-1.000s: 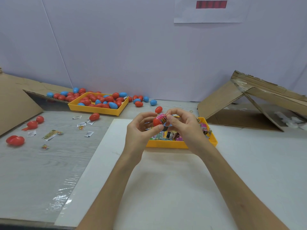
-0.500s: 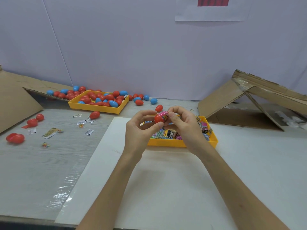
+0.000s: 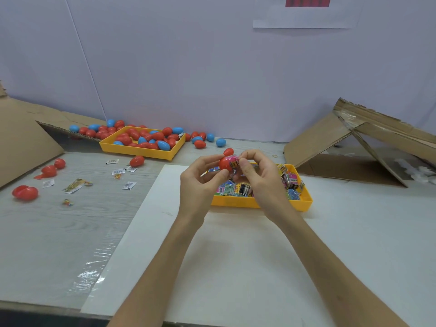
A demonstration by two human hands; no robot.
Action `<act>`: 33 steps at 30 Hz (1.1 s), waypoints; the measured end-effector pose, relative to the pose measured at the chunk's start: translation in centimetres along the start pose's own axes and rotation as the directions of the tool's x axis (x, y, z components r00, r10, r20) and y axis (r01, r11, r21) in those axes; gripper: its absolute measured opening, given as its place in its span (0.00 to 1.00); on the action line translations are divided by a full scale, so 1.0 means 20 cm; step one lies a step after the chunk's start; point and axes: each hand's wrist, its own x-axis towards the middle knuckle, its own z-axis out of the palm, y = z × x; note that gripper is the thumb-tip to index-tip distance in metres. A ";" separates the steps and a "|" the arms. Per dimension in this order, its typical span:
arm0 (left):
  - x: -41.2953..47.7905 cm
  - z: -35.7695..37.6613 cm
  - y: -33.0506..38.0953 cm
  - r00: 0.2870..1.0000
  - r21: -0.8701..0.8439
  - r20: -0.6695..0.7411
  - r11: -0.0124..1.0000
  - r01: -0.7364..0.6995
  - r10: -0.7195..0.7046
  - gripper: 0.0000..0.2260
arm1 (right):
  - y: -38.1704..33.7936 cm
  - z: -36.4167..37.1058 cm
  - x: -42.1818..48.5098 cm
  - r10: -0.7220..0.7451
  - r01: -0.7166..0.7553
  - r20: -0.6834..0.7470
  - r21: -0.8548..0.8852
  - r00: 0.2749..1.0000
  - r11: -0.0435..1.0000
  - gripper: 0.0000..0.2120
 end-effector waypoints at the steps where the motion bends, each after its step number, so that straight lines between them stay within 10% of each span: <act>1: 0.00 0.00 0.00 1.000 -0.028 -0.004 1.000 0.014 -0.014 0.13 | 0.00 0.00 0.00 0.000 0.000 0.011 0.013 1.000 1.000 0.04; 33: 0.01 -0.02 0.00 0.996 -0.119 -0.015 0.989 0.090 -0.093 0.24 | -0.03 -0.05 0.00 -0.074 0.067 0.114 0.064 0.991 0.996 0.04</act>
